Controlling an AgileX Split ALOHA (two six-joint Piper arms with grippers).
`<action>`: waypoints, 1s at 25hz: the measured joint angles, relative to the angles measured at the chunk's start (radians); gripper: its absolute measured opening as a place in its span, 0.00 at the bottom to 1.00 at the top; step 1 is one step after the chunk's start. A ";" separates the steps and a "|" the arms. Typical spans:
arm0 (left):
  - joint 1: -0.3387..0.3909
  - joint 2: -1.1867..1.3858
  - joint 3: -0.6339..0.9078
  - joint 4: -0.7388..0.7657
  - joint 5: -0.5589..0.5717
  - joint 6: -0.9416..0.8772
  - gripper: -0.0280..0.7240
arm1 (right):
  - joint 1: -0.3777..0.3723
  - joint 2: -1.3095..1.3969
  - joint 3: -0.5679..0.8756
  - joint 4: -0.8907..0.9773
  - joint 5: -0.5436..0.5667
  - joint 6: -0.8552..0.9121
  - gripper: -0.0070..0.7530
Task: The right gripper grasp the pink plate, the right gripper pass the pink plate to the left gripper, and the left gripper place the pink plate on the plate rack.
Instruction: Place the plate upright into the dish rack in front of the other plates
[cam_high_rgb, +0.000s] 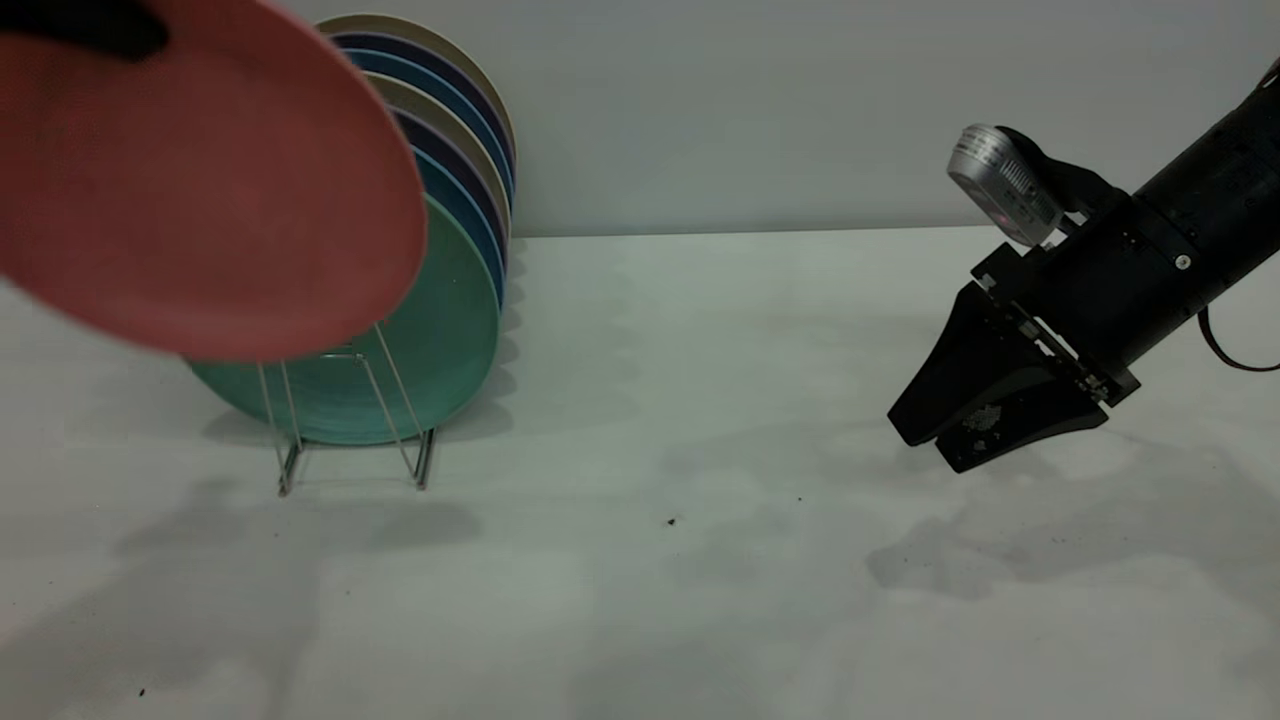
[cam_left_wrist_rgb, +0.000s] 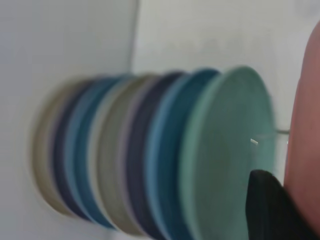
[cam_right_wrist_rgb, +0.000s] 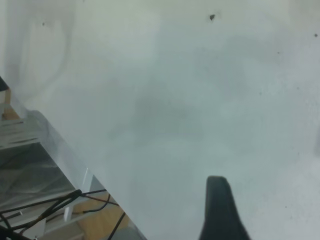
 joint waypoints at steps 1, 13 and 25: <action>0.000 0.005 -0.006 -0.032 -0.005 0.048 0.17 | 0.000 0.000 0.000 0.000 0.000 0.000 0.68; 0.000 0.121 -0.051 -0.052 -0.120 0.099 0.17 | 0.000 0.000 0.000 0.000 -0.002 0.000 0.68; 0.000 0.204 -0.051 -0.082 -0.134 0.099 0.17 | 0.000 0.000 0.000 -0.001 -0.002 0.000 0.68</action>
